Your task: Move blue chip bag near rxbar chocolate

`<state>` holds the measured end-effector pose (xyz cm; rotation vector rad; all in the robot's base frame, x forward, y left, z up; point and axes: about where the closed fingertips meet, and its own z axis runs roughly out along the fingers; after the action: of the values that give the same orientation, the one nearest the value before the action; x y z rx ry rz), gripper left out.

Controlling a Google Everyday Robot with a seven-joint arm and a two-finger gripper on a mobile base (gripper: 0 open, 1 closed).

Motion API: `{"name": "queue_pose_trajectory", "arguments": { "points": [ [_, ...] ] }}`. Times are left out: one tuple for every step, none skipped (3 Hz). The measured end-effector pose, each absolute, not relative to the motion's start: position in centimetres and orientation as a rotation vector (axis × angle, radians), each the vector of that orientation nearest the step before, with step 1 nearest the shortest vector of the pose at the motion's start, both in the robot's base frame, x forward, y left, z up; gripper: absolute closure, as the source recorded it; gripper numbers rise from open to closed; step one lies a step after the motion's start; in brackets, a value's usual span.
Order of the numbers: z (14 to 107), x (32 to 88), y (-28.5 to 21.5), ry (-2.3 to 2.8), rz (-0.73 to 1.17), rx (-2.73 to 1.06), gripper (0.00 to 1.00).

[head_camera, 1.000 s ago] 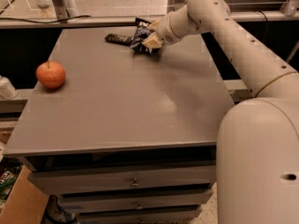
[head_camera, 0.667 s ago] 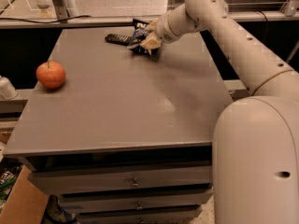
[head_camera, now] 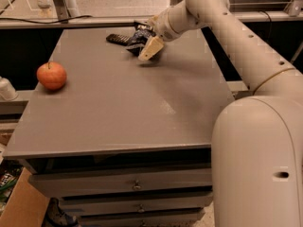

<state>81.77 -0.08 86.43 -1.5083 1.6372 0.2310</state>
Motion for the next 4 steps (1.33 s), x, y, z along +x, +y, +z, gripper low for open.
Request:
{"name": "queue_pose_trajectory", "arguments": {
  "points": [
    [87.6,81.9,-0.2,1.617,0.219,-1.504,0.0],
    [89.6,81.8,-1.2,1.595,0.193,-1.487,0.0],
    [91.6,80.5,-3.6,1.611,0.165,-1.468,0.0],
    [93.5,78.3,-6.8,1.638,0.124,-1.468,0.0]
  ]
}}
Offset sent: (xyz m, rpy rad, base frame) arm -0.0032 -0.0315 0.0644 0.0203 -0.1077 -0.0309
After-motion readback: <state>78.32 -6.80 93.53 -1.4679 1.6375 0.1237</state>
